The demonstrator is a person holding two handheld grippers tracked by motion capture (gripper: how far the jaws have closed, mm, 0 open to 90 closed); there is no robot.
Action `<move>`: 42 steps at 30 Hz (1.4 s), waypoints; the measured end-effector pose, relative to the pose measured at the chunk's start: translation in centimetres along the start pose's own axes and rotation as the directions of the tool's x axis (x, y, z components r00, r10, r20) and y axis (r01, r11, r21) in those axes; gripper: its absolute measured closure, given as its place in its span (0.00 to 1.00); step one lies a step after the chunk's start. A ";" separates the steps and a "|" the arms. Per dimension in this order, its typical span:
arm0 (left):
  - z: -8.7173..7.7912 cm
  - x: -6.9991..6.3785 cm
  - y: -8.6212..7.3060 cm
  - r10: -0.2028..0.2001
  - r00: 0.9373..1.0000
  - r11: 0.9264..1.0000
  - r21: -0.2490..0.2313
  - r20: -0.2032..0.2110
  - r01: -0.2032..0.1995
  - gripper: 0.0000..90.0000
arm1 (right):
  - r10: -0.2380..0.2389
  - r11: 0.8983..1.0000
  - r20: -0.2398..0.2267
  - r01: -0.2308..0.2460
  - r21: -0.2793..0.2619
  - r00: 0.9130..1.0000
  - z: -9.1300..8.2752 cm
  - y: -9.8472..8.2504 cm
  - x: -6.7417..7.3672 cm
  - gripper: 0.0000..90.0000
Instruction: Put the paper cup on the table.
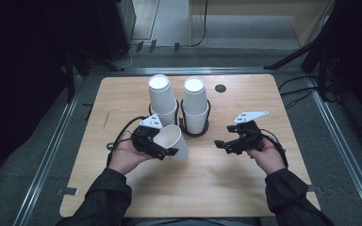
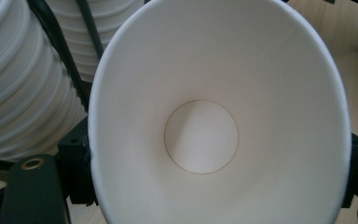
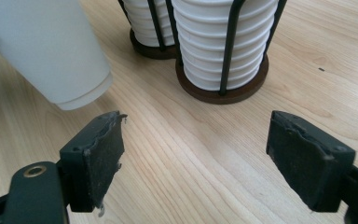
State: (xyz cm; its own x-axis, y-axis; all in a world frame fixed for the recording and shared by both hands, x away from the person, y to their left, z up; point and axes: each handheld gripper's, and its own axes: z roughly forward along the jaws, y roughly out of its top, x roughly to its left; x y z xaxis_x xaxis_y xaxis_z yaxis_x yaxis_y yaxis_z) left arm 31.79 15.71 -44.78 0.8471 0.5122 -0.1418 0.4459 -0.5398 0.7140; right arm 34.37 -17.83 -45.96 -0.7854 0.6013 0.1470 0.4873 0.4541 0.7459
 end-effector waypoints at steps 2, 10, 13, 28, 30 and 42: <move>-0.3 0.2 -0.2 -0.009 1.000 1.000 0.000 -0.008 0.009 0.18 | 0.000 1.000 0.001 0.000 0.001 1.000 0.1 0.1 0.0 0.21; -1.5 0.8 -1.0 -0.046 0.999 0.999 -0.020 -0.016 0.046 0.18 | 0.034 0.999 -0.033 -0.034 -0.013 0.999 0.5 0.5 -0.5 0.21; -2.0 1.2 -1.4 -0.063 0.997 0.998 -0.027 -0.032 0.063 0.18 | 0.020 1.000 -0.027 -0.021 -0.012 0.999 0.6 0.6 -0.6 0.21; -4.7 3.9 -4.0 -0.155 0.980 0.987 -0.056 -0.125 0.149 0.18 | -0.021 1.000 -0.033 0.021 0.016 0.999 1.6 1.2 -0.6 0.22; -4.9 4.2 -4.3 -0.163 0.976 0.986 -0.054 -0.143 0.156 0.18 | -0.031 0.999 -0.044 0.031 0.006 0.999 1.6 1.3 -0.4 0.22; -6.2 6.8 -5.5 -0.214 0.944 0.977 -0.052 -0.253 0.207 0.18 | -0.048 0.999 -0.069 0.048 -0.007 0.996 1.5 1.2 0.1 0.22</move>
State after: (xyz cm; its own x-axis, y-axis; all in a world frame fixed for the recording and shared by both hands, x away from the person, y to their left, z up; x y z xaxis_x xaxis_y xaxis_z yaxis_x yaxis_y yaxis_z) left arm 33.31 26.29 -45.37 0.6311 0.7674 -0.1131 0.5959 -0.3862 0.7041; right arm 35.44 -16.25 -46.03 -0.8323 0.5320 0.1554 0.4466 0.4777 0.7566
